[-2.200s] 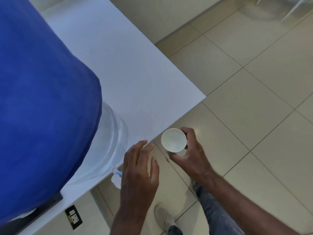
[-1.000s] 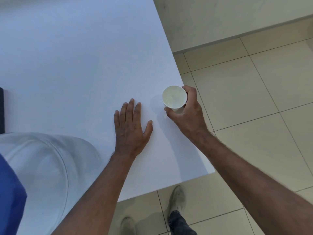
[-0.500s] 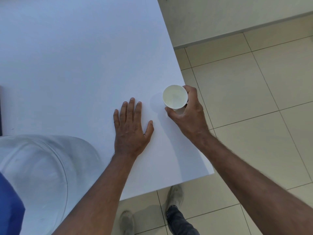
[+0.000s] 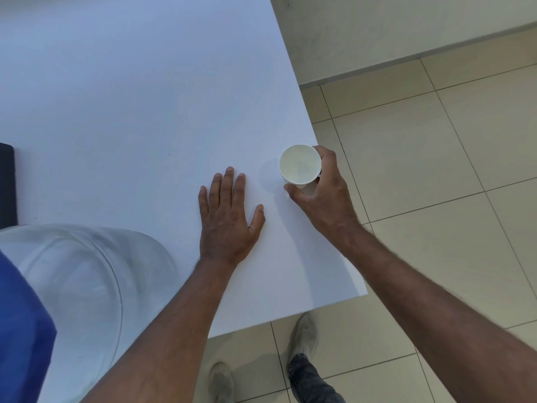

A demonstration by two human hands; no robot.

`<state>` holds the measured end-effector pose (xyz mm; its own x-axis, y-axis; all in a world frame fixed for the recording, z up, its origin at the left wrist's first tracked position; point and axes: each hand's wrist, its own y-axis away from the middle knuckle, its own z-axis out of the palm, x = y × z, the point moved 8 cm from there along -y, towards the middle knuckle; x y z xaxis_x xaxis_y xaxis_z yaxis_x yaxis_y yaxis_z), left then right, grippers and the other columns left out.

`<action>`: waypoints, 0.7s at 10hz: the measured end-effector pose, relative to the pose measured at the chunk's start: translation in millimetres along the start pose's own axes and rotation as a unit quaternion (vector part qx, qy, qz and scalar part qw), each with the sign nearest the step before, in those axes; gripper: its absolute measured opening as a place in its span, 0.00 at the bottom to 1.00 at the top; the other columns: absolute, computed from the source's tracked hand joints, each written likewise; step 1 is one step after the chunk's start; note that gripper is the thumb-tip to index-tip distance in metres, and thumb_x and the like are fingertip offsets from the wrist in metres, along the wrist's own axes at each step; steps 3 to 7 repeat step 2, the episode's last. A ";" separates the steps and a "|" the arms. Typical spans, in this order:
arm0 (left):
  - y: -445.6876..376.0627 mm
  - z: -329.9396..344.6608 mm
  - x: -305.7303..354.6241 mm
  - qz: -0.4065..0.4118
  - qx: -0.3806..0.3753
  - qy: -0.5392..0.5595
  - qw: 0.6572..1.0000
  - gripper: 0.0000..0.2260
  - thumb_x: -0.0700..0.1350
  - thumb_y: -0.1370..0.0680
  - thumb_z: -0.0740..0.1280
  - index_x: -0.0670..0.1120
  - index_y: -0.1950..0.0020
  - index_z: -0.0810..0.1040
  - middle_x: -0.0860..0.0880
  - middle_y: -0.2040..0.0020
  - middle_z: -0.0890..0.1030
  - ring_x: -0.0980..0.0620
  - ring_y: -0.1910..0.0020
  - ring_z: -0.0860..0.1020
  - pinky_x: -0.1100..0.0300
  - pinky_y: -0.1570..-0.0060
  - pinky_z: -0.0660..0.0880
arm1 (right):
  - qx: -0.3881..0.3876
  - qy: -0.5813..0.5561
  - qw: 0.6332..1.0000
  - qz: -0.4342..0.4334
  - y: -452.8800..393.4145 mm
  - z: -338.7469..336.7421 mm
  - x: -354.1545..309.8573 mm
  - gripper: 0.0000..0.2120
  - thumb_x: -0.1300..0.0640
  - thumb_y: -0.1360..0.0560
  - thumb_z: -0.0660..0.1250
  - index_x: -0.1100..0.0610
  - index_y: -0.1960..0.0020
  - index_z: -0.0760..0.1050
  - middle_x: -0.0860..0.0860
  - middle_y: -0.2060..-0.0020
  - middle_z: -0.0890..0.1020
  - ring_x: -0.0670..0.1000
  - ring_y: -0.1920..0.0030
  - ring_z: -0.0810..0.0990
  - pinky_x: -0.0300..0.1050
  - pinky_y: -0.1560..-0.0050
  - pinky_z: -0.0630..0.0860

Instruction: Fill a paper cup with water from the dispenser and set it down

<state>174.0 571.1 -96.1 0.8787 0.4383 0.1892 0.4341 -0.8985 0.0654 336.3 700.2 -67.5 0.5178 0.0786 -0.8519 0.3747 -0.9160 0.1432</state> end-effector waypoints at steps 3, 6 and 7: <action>1.2 0.9 1.1 0.013 -0.026 -0.001 1.000 0.34 0.60 0.17 0.50 0.45 0.15 0.48 0.45 0.14 0.46 0.45 0.15 0.44 0.42 0.18 0.41 | -0.011 0.045 0.998 -0.042 21.7 -15.3 -2.6 0.41 0.44 0.22 0.69 0.49 0.17 0.52 0.47 0.19 0.62 0.50 0.20 0.62 0.46 0.27 0.66; 1.2 0.9 1.1 0.013 -0.026 -0.001 1.000 0.34 0.60 0.17 0.50 0.45 0.15 0.48 0.45 0.14 0.46 0.45 0.15 0.44 0.42 0.18 0.41 | -0.011 0.045 0.998 -0.042 21.7 -15.3 -2.6 0.41 0.44 0.22 0.69 0.49 0.17 0.52 0.47 0.19 0.62 0.50 0.20 0.62 0.46 0.27 0.66; 1.2 0.9 1.1 0.013 -0.026 -0.001 1.000 0.34 0.60 0.17 0.50 0.45 0.15 0.48 0.45 0.14 0.46 0.45 0.15 0.44 0.42 0.18 0.41 | -0.011 0.045 0.998 -0.042 21.7 -15.3 -2.6 0.41 0.44 0.22 0.69 0.49 0.17 0.52 0.47 0.19 0.62 0.50 0.20 0.62 0.46 0.27 0.66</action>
